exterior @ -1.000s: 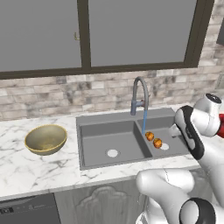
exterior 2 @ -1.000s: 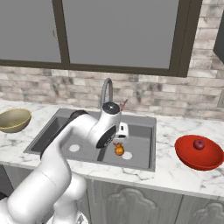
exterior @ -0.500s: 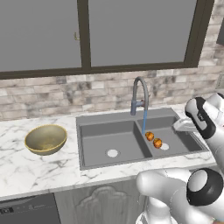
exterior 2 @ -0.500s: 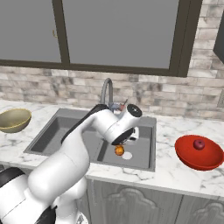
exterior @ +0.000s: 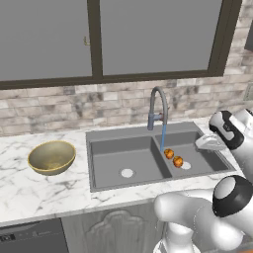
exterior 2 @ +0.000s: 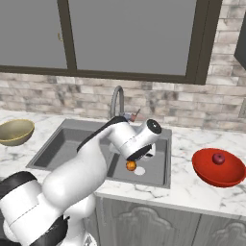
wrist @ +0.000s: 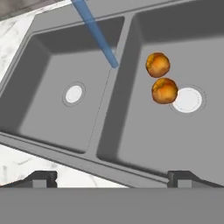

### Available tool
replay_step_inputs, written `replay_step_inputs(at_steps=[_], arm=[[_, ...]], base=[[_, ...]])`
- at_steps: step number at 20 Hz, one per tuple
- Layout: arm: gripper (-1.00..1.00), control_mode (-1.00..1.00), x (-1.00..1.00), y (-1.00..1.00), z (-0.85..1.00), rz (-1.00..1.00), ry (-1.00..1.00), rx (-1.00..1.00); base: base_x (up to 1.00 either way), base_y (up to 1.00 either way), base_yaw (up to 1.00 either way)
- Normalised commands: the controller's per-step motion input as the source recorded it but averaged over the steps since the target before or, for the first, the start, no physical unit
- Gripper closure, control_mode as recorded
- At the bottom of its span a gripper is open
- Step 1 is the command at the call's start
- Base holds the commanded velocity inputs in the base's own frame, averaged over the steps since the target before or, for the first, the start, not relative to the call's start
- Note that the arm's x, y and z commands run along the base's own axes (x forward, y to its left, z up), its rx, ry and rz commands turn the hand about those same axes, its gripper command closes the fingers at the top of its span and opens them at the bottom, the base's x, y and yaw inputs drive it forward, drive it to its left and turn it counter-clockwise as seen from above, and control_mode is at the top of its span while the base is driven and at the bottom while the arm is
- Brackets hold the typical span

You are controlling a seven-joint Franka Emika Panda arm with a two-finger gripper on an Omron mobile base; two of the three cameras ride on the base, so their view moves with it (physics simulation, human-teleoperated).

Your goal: Pick the peachs from the sink and place them in one bowl. Place the apple in the other bowl. Then turn off the sink faucet.

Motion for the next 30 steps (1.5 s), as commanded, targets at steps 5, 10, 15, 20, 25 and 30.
replay_step_inputs(at_steps=[5, 10, 15, 20, 25, 30], arm=[[-1.00, -1.00, 0.32, 0.13, -0.44, 0.00, 0.00, 0.00], [-1.00, -1.00, 0.25, 0.03, -0.41, 0.00, 0.00, 0.00], [-1.00, -1.00, 0.23, 0.00, -0.26, 0.00, 0.00, 0.00], [-1.00, -1.00, 0.20, -0.07, -0.12, 0.00, 0.00, 0.00], [-1.00, -1.00, 0.22, -0.19, -0.23, 0.00, 0.00, 0.00], [-1.00, -1.00, 0.24, -0.11, -0.34, 0.00, 0.00, 0.00]], base=[[0.00, 0.00, 0.00], [0.00, 0.00, 0.00], [0.00, 0.00, 0.00], [0.00, 0.00, 0.00], [0.00, 0.00, 0.00], [0.00, 0.00, 0.00]])
